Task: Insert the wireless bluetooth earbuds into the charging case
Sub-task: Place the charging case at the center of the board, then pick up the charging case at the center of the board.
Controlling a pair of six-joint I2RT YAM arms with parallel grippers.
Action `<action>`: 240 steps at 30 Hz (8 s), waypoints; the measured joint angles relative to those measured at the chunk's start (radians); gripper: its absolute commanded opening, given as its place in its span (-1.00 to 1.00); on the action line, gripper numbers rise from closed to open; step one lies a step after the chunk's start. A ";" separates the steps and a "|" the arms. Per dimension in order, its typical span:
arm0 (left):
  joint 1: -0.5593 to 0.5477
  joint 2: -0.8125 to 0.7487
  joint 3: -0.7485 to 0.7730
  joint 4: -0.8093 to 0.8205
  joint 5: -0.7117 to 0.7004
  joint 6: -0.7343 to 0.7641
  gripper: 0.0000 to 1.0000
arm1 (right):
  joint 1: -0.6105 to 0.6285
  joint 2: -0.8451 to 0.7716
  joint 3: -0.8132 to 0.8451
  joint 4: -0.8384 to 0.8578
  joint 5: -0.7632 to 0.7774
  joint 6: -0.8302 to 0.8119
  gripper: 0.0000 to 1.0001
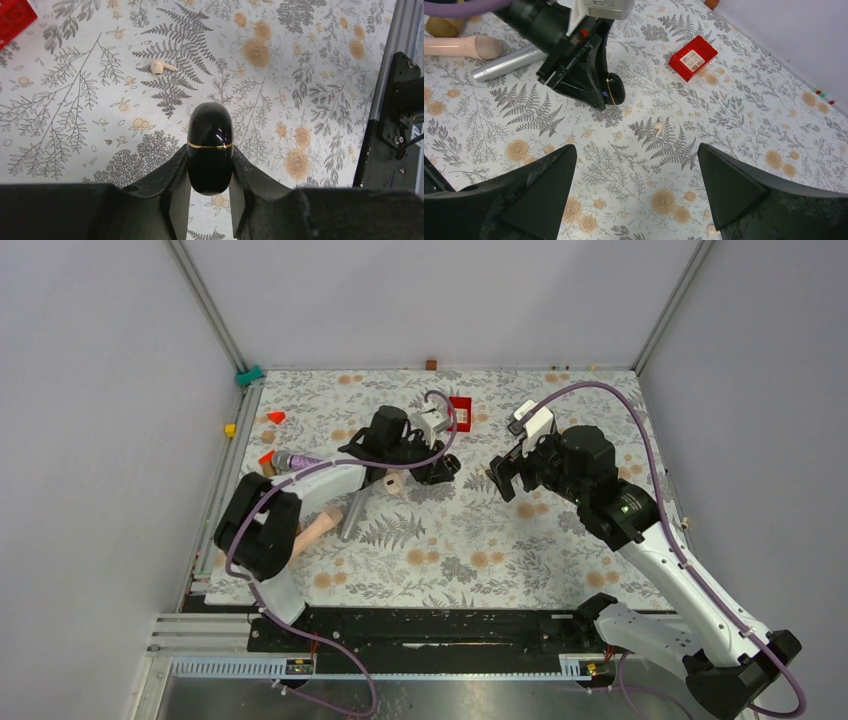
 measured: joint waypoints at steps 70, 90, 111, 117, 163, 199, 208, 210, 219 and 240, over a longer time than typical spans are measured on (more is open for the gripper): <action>0.158 0.393 0.341 -0.238 0.008 -0.509 0.97 | -0.046 0.005 -0.027 0.015 -0.032 0.024 0.99; 0.639 -0.233 0.038 -0.335 0.305 -0.181 0.97 | 0.021 0.790 0.431 0.029 -0.224 0.232 0.88; 0.772 -0.256 -0.052 -0.251 0.465 -0.274 0.97 | 0.189 1.371 0.939 -0.238 -0.101 0.460 0.50; 0.775 -0.267 -0.064 -0.243 0.482 -0.281 0.97 | 0.196 1.414 0.969 -0.281 -0.070 0.460 0.53; 0.788 -0.264 -0.077 -0.195 0.492 -0.341 0.97 | 0.272 1.262 0.755 -0.296 0.079 0.183 -0.10; 0.309 -0.295 0.158 -0.003 0.214 -0.356 0.97 | 0.242 0.082 0.122 -0.134 0.104 -0.294 0.08; 0.182 -0.312 0.153 -0.089 0.246 -0.299 0.97 | 0.242 0.052 0.060 -0.104 0.103 -0.352 0.12; 0.170 -0.312 0.146 -0.094 0.254 -0.293 0.97 | 0.242 0.048 0.052 -0.104 0.103 -0.361 0.12; 0.103 -0.309 0.102 -0.105 0.306 -0.261 0.97 | 0.242 0.049 0.047 -0.100 0.101 -0.381 0.12; -0.019 -0.146 0.102 0.011 0.398 -0.439 0.90 | 0.242 0.059 0.003 -0.080 0.020 -0.397 0.12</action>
